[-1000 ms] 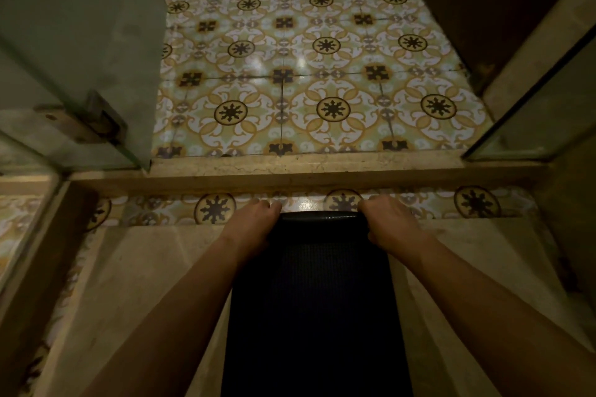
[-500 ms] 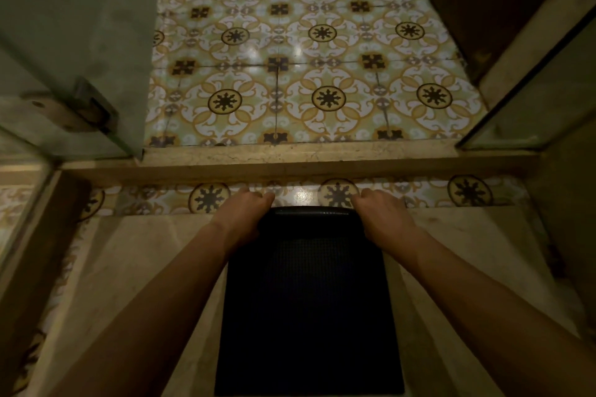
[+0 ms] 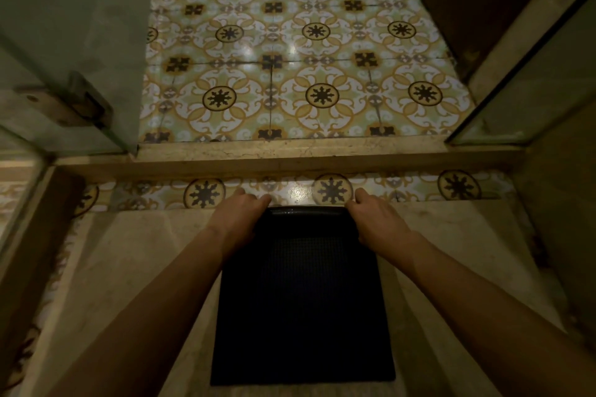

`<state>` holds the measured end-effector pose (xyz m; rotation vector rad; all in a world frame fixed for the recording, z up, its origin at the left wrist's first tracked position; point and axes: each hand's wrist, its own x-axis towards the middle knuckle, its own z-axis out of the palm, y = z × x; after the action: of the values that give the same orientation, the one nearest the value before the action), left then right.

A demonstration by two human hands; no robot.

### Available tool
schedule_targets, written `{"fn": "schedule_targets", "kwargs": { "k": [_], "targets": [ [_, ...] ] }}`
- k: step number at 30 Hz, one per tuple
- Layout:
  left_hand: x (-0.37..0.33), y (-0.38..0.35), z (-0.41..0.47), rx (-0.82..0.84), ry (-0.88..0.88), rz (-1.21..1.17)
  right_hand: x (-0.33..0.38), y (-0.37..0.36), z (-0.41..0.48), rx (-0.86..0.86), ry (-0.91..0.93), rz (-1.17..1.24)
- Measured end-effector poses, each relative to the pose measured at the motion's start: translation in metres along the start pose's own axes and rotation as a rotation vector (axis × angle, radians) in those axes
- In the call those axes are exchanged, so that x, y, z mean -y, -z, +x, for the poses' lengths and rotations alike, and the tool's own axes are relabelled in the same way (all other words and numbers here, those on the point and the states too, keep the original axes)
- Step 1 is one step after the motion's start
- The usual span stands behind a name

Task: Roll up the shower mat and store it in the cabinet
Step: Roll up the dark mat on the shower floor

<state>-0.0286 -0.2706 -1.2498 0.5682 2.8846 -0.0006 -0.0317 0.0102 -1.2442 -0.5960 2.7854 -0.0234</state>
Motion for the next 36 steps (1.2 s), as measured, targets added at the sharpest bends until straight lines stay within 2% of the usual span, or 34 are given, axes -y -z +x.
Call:
{"fn": "schedule_targets", "kwargs": {
  "k": [6,11,18,24,30,36],
  "targets": [
    [0.004,0.006,-0.001,0.095,0.049,-0.039,-0.002,0.008,0.003,0.059,0.003,0.009],
    [-0.002,0.002,-0.015,-0.057,0.022,-0.051,0.005,0.008,0.000,0.049,0.018,0.007],
    [0.001,0.009,-0.019,0.057,0.052,-0.112,0.000,0.005,-0.003,0.086,0.006,0.079],
    [-0.008,0.002,-0.027,-0.034,0.030,-0.106,0.005,0.004,-0.005,0.020,0.001,0.088],
    [-0.001,0.005,-0.029,0.073,0.071,-0.215,0.000,0.005,-0.006,0.098,0.024,0.072],
    [-0.011,0.003,-0.029,0.040,0.043,-0.081,0.006,0.000,-0.010,0.066,-0.004,0.058]
  ]
}}
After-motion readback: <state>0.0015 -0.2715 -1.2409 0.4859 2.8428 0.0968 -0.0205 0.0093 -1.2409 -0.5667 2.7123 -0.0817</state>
